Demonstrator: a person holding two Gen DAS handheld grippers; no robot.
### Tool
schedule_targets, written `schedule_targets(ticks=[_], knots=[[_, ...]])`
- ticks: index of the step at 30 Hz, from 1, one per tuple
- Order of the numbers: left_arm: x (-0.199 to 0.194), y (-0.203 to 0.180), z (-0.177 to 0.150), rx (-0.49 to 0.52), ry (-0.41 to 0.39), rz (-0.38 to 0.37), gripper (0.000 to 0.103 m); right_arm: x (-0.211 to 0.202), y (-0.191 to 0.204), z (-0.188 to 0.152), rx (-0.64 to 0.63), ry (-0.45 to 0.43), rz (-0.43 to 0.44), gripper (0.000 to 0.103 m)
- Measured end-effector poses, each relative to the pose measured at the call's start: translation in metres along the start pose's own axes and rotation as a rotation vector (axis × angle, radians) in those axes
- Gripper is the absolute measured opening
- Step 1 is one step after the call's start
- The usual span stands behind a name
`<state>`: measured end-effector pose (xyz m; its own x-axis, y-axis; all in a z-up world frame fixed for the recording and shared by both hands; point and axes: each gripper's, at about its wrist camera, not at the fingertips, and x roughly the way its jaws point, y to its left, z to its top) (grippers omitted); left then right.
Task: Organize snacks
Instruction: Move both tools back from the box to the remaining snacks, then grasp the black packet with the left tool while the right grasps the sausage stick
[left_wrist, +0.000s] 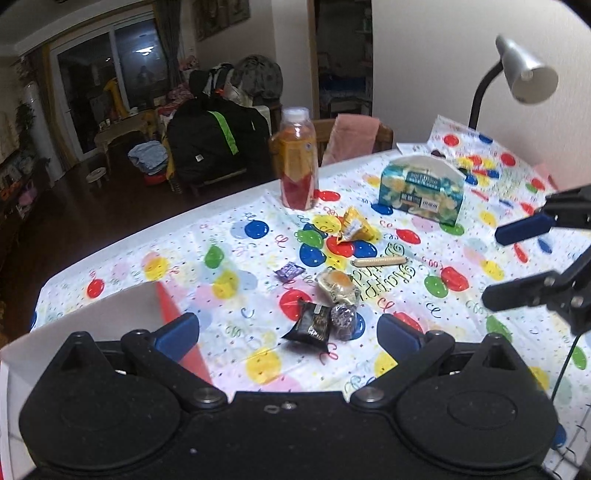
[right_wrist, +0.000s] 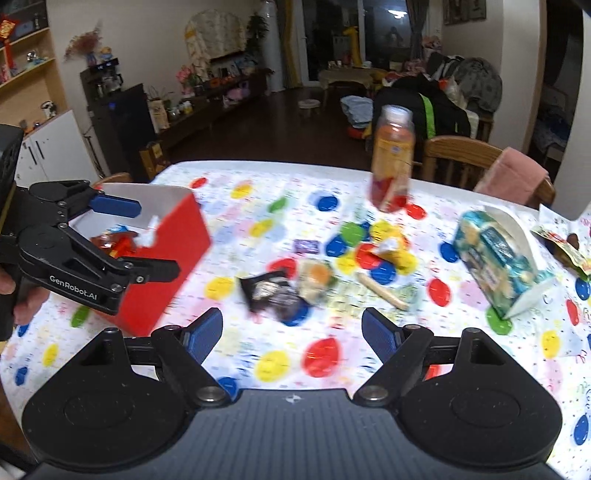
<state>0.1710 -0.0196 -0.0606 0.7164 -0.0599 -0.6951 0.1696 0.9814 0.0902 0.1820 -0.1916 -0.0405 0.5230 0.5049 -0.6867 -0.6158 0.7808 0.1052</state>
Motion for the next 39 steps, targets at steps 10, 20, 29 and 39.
schedule_targets(ticks=[10, 20, 29, 39], knots=[[0.074, -0.021, 0.008, 0.083, 0.192, 0.068, 0.096, 0.034, -0.052, -0.006, -0.019, 0.059, -0.004, 0.082], [0.125, -0.024, 0.010, 0.128, 0.322, 0.068, 0.084, 0.090, -0.083, 0.006, -0.129, 0.123, -0.037, 0.082], [0.158, -0.020, 0.009, 0.128, 0.423, 0.057, 0.079, 0.143, -0.096, 0.010, -0.181, 0.177, -0.033, 0.071], [0.178, -0.021, 0.011, 0.115, 0.453, 0.008, 0.072, 0.184, -0.097, 0.022, -0.213, 0.213, 0.000, 0.042]])
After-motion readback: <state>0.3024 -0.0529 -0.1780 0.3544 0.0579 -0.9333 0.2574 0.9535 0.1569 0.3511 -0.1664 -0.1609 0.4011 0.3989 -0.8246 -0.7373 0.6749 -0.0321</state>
